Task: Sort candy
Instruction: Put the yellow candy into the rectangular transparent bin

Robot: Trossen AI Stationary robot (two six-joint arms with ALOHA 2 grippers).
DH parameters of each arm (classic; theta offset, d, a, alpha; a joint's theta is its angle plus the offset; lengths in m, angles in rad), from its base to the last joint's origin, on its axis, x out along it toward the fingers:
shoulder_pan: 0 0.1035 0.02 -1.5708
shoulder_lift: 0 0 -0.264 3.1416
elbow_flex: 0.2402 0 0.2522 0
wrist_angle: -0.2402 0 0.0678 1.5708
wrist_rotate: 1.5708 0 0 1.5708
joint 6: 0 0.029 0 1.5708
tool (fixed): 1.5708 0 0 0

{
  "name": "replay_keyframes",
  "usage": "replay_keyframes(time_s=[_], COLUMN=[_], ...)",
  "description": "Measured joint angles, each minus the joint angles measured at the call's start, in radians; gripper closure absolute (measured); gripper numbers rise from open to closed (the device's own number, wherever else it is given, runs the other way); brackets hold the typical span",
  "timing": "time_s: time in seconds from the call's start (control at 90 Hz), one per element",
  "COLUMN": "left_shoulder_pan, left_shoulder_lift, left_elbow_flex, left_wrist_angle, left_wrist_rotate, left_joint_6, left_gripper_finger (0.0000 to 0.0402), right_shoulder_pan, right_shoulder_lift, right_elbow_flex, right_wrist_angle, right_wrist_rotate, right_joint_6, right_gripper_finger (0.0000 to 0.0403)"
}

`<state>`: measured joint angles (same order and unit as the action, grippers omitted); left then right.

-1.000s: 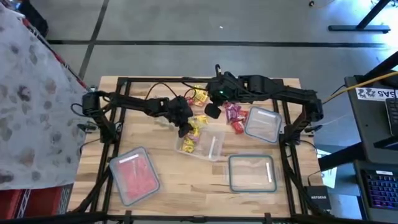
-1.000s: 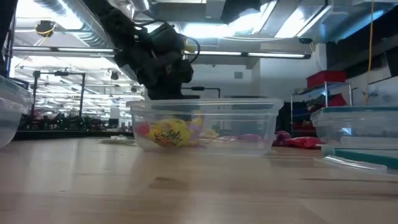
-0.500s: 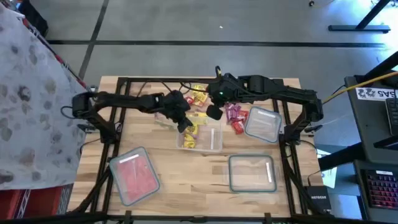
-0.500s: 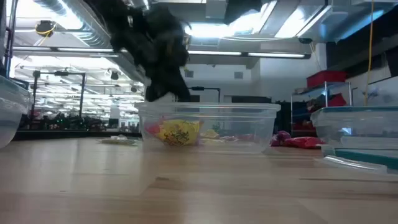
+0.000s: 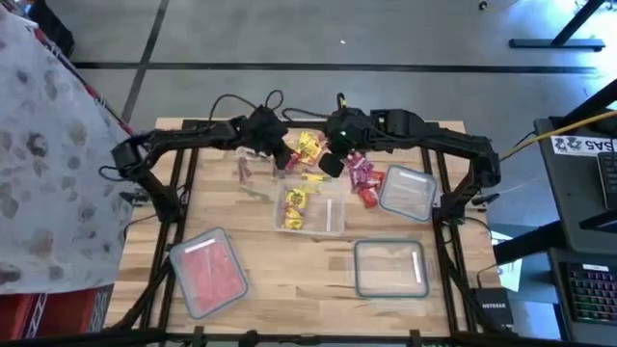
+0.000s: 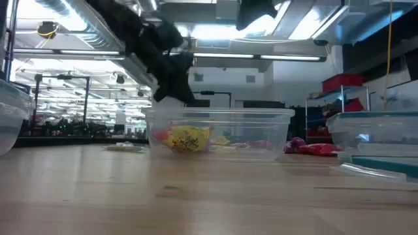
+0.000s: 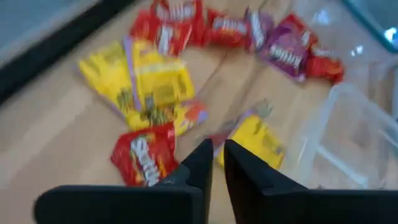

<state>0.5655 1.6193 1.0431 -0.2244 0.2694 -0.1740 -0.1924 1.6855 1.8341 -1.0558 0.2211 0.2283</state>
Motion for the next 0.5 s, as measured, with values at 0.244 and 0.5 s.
replay_keyframes(time_s=[0.244, 0.5], left_shoulder_pan=[-0.018, -0.181], left_shoulder_lift=[-0.040, -0.138], left_elbow_flex=[0.001, 0.000], left_wrist_angle=[-0.151, -0.434], left_wrist_rotate=[0.241, 0.101], left_joint_6=[-0.084, -0.071], left_gripper_finger=[0.0326, 0.0334], right_shoulder_pan=[-0.163, -0.191], right_shoulder_lift=[0.020, 0.206], right_elbow_flex=[-0.348, -0.476], right_wrist_angle=[0.295, 0.404], right_wrist_rotate=[-0.223, -0.323], right_joint_6=[0.065, 0.127], right_gripper_finger=[0.0292, 0.0228])
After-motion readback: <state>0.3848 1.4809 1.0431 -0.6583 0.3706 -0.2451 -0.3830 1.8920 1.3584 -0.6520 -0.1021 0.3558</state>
